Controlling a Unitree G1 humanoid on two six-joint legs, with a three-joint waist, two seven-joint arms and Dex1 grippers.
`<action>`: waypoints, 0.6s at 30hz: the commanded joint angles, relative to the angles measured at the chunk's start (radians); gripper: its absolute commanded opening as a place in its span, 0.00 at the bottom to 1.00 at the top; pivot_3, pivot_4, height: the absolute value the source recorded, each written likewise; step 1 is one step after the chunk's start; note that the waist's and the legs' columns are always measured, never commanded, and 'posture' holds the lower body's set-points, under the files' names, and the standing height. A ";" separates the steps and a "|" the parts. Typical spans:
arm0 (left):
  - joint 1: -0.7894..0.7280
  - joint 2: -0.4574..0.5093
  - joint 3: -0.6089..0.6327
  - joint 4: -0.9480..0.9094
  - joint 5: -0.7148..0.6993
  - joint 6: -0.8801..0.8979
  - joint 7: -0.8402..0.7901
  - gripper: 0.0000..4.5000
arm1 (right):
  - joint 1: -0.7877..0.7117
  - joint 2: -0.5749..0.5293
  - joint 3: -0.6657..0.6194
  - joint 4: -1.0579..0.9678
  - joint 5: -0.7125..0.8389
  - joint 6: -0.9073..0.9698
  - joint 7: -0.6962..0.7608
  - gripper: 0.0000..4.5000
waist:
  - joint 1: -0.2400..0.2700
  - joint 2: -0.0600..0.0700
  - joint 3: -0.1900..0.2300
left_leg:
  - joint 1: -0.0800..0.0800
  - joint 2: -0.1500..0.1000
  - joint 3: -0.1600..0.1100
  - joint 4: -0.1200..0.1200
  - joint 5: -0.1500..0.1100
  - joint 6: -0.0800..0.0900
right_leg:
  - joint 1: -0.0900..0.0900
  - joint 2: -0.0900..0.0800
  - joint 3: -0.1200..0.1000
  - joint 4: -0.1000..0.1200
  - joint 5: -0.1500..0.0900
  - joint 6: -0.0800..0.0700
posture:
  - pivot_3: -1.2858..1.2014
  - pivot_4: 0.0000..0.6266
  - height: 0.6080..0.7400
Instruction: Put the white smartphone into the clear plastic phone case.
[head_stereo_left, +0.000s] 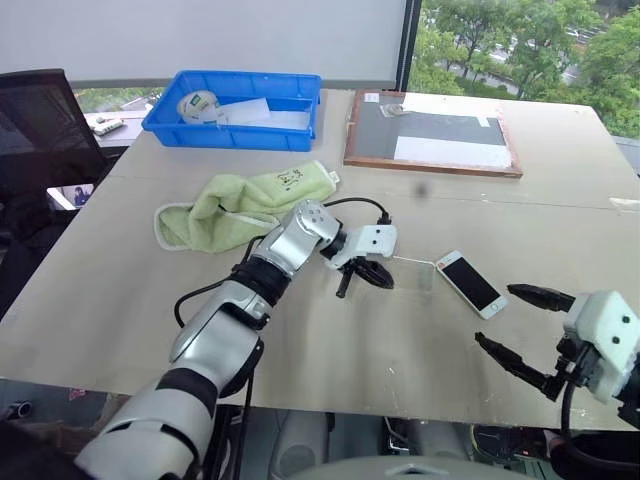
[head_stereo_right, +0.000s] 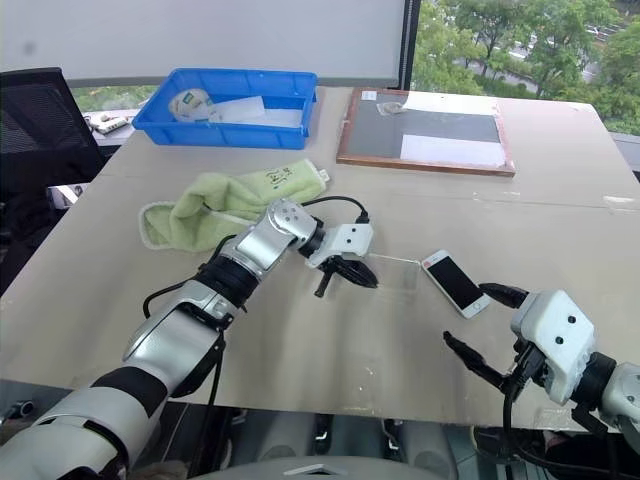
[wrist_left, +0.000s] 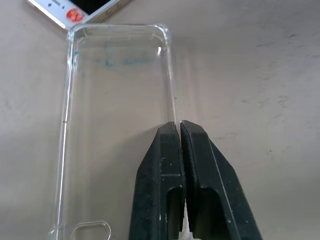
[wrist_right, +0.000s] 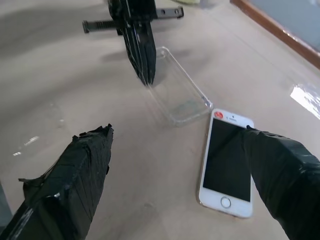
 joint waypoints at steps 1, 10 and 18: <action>0.010 -0.007 0.000 -0.043 0.028 0.035 0.039 0.01 | -0.017 0.007 0.028 -0.002 -0.031 -0.001 -0.032 1.00 | 0.001 0.000 0.000 | 0.000 0.000 0.000 0.000 0.000 0.000 | 0.000 0.000 0.000 0.000 0.000 0.000 | 0.52 0.24 1.00; 0.094 0.001 0.081 -0.259 -0.074 0.231 0.049 0.20 | -0.132 0.006 0.120 0.072 -0.011 0.069 -0.065 1.00 | -0.001 0.000 0.000 | 0.000 -0.001 -0.002 0.001 0.000 0.000 | 0.001 -0.001 0.001 0.000 0.000 0.000 | 0.52 0.24 1.00; 0.186 0.083 0.230 -0.510 -0.188 0.328 0.124 0.91 | -0.295 -0.007 0.199 0.202 -0.018 0.182 -0.128 1.00 | -0.020 0.000 0.001 | 0.001 -0.001 -0.001 0.000 0.000 0.000 | 0.001 -0.001 0.002 0.001 0.000 0.001 | 0.52 0.24 1.00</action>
